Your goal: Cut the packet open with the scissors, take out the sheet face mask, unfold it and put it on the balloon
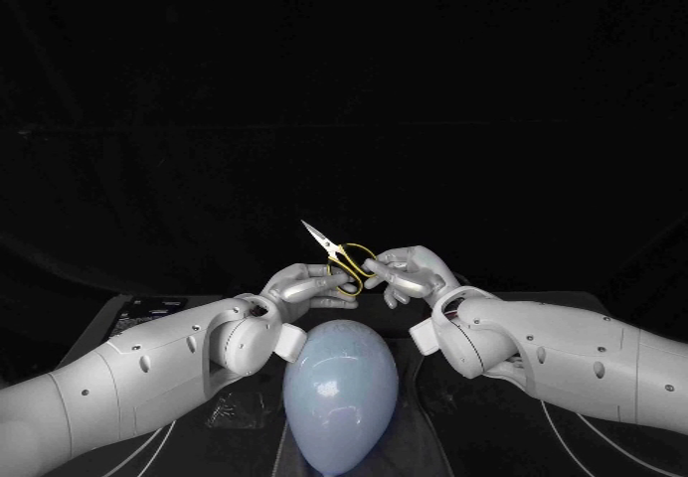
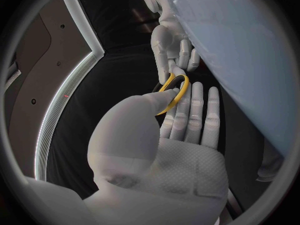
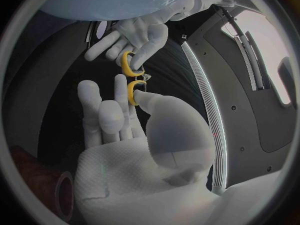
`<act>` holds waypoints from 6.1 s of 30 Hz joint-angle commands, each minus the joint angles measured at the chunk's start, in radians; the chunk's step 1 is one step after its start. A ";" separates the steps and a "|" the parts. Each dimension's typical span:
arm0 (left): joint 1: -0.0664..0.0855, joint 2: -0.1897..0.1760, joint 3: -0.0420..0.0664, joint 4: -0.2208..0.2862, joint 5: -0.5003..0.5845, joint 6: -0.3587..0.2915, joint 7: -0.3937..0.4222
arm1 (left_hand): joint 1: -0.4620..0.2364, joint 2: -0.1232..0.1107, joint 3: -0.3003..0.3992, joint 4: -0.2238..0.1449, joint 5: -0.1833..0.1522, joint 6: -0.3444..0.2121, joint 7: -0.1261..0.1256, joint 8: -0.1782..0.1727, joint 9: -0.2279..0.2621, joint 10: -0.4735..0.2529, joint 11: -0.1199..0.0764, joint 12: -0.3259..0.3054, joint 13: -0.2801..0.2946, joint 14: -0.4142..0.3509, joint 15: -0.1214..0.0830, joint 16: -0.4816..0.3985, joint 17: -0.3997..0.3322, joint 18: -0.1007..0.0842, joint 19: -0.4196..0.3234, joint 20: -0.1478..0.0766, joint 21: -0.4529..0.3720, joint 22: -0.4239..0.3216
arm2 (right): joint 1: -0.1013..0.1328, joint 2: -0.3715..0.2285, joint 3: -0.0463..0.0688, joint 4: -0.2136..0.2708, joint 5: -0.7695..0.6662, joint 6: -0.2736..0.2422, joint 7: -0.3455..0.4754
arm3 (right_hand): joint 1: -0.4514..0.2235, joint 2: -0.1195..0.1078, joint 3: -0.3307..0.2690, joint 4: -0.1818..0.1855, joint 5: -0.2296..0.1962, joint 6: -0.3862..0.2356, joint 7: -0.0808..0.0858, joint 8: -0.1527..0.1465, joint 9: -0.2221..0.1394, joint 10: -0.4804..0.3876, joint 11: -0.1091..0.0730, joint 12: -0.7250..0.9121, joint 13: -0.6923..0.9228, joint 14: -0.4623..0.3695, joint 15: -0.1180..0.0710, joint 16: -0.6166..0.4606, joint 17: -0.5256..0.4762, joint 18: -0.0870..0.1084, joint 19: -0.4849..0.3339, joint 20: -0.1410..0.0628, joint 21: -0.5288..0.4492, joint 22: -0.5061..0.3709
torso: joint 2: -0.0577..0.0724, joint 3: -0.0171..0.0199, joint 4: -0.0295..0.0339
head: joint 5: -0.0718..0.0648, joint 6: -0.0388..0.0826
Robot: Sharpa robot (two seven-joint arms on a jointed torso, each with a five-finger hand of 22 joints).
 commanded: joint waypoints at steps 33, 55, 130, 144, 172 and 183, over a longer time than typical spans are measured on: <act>0.003 -0.007 0.003 0.016 -0.050 0.040 -0.007 | 0.016 -0.184 -0.017 -0.103 -0.001 -0.263 0.106 -0.118 -0.036 -0.342 0.118 -0.088 -0.074 -0.378 0.132 -0.045 -0.080 -0.090 -0.430 0.010 -0.162 -0.047 | -0.018 -0.015 -0.004 0.028 -0.008 -0.002 -0.009 | -0.006 0.013 0.026 -0.026 0.003 0.013 -0.006 0.010 0.010 0.014 -0.001 -0.008 0.007 0.016 -0.002 0.010 0.023 -0.017 0.020 -0.001 0.020 0.014 | 0.001 0.0007 0.0008 | -0.006 -0.007; 0.002 -0.032 0.003 0.013 0.041 0.095 0.049 | -0.028 -0.168 -0.175 -0.065 -0.002 -0.330 0.049 -0.063 -0.059 -0.412 0.062 -0.035 -0.107 -0.461 0.133 -0.044 -0.154 -0.041 -0.504 0.011 -0.159 -0.045 | -0.019 -0.029 -0.004 0.030 0.022 0.009 -0.011 | -0.006 0.014 0.029 -0.028 0.003 0.013 -0.007 0.011 0.013 0.016 -0.002 -0.008 0.009 0.018 -0.002 0.011 0.025 -0.017 0.021 -0.001 0.021 0.014 | 0.000 0.0008 0.0000 | -0.004 -0.010; 0.004 0.005 0.003 -0.029 0.144 -0.040 0.042 | 0.165 -0.141 -0.279 0.207 -0.001 0.002 0.014 -0.075 -0.163 0.012 0.026 -0.202 -0.112 -0.043 0.052 -0.155 -0.220 0.015 -0.130 0.003 -0.092 -0.022 | -0.019 -0.018 -0.004 0.022 -0.005 0.055 -0.060 | -0.008 0.015 0.033 -0.034 0.003 0.010 -0.007 0.013 0.019 0.017 -0.002 -0.011 0.012 0.020 -0.003 0.010 0.027 -0.017 0.019 -0.002 0.018 0.012 | 0.000 0.0005 0.0004 | 0.003 -0.027; 0.004 0.006 0.003 -0.027 0.136 -0.019 0.034 | 0.136 -0.176 -0.312 0.227 -0.001 -0.002 0.022 -0.091 -0.171 0.015 0.030 -0.219 -0.110 -0.045 0.055 -0.170 -0.218 0.015 -0.134 0.004 -0.098 -0.023 | -0.019 -0.011 -0.004 0.016 -0.015 0.064 -0.071 | -0.008 0.015 0.033 -0.034 0.003 0.010 -0.007 0.013 0.019 0.017 -0.002 -0.011 0.012 0.020 -0.003 0.010 0.027 -0.017 0.019 -0.002 0.018 0.012 | 0.000 0.0003 0.0010 | 0.004 -0.033; 0.005 0.007 0.003 -0.030 0.098 -0.066 0.036 | 0.201 -0.058 -0.179 0.177 -0.001 0.083 -0.026 -0.047 -0.140 0.118 -0.010 -0.224 -0.107 0.021 0.029 -0.177 -0.190 0.017 -0.098 -0.009 -0.089 -0.019 | -0.019 -0.015 -0.004 0.019 -0.028 0.075 -0.087 | -0.009 0.015 0.035 -0.038 0.003 0.007 -0.006 0.014 0.022 0.016 -0.002 -0.014 0.013 0.018 -0.003 0.007 0.021 -0.015 0.014 -0.003 0.011 0.006 | 0.000 0.0002 0.0006 | 0.001 -0.036; 0.005 0.005 0.003 -0.028 0.100 -0.078 0.040 | 0.171 -0.057 -0.141 0.160 -0.001 0.091 -0.037 -0.013 -0.107 0.159 -0.028 -0.220 -0.106 0.035 0.022 -0.186 -0.177 0.018 -0.107 -0.025 -0.097 -0.023 | -0.018 -0.014 -0.004 0.013 0.003 0.038 -0.098 | -0.066 -0.138 -0.040 -0.067 0.009 -0.114 0.052 -0.042 0.026 -0.119 0.054 -0.112 -0.008 -0.155 0.044 -0.139 -0.291 0.001 -0.126 0.023 -0.140 -0.125 | 0.000 0.0000 0.0013 | 0.004 -0.038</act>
